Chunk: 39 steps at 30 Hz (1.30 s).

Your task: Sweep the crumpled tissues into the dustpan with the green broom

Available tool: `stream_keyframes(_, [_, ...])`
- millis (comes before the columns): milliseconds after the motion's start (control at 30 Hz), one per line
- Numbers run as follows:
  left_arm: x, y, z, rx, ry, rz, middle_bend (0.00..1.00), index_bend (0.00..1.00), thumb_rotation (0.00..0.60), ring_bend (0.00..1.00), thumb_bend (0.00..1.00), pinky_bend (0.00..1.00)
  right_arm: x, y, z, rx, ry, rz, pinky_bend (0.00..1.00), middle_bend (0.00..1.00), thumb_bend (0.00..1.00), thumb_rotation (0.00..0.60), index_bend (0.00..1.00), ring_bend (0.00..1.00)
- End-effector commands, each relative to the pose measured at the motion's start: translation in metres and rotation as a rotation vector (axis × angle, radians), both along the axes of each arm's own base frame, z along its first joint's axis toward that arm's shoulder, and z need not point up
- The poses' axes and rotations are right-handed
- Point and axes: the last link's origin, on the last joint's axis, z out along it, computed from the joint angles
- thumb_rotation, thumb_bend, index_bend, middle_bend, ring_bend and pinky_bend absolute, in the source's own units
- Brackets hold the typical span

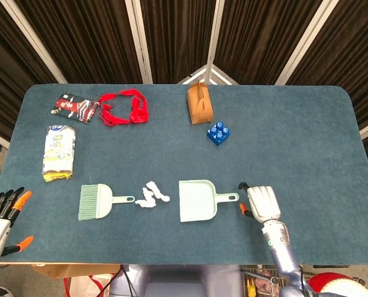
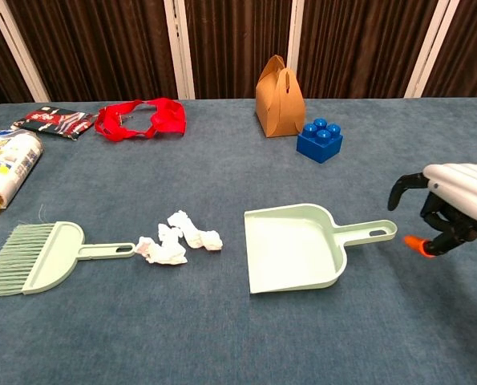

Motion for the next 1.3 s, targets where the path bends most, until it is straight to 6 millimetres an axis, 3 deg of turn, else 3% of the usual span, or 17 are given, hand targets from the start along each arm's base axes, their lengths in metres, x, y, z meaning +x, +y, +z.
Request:
stream_keyframes(33, [0.000,0.000,0.000,0.000,0.000,0.002,0.00,0.00,0.600,0.00,0.00,0.00,0.004,-0.002,-0.006,0.001,-0.002,0.003,0.89,0.91,0.36,0.600,0.38,0.90])
stream_keyframes(500, [-0.001,-0.001,0.001,0.001,0.004,0.010,0.00,0.00,0.600,0.00,0.00,0.00,0.009,-0.003,-0.015,0.008,-0.012,-0.003,0.89,0.91,0.41,0.600,0.45,0.90])
stream_keyframes(867, [-0.001,0.000,0.000,-0.001,0.004,0.014,0.00,0.00,0.600,0.00,0.00,0.00,0.018,0.001,-0.027,0.023,-0.021,-0.003,0.89,0.91,0.41,0.600,0.45,0.90])
stream_keyframes(1300, [-0.001,0.000,0.000,0.000,0.005,0.015,0.00,0.00,0.600,0.00,0.00,0.00,0.022,0.002,-0.029,0.022,-0.031,-0.006,0.89,0.91,0.41,0.600,0.36,0.90])
